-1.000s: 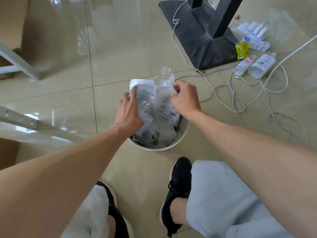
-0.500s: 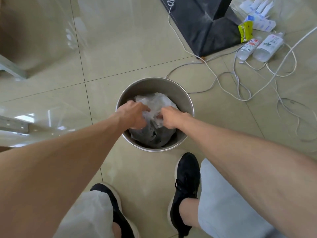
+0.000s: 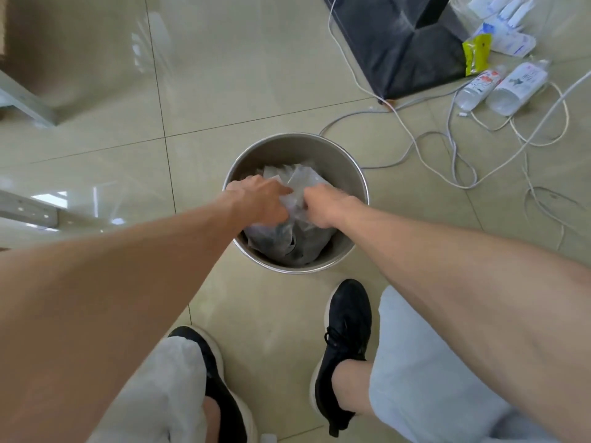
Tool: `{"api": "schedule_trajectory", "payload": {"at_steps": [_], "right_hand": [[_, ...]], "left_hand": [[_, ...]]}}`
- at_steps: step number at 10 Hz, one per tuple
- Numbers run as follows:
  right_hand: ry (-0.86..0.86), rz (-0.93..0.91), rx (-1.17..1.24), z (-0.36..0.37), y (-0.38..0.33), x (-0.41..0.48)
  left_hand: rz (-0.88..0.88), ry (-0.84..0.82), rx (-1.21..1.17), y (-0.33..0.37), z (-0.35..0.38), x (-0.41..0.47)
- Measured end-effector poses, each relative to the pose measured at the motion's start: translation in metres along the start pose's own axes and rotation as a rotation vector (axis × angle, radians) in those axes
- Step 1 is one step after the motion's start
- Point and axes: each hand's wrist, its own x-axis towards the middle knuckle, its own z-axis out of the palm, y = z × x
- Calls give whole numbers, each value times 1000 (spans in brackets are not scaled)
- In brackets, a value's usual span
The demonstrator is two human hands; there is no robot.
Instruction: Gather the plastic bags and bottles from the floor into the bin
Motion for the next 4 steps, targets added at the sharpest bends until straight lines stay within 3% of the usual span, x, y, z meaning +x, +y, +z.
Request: {"api": "schedule_trajectory", "payload": {"at_steps": [3, 4], "right_hand": [[179, 97, 3, -55, -3, -82], [248, 86, 279, -79, -5, -93]], "left_hand": [[92, 36, 55, -5, -49, -68], [171, 109, -62, -8, -63, -89]]}}
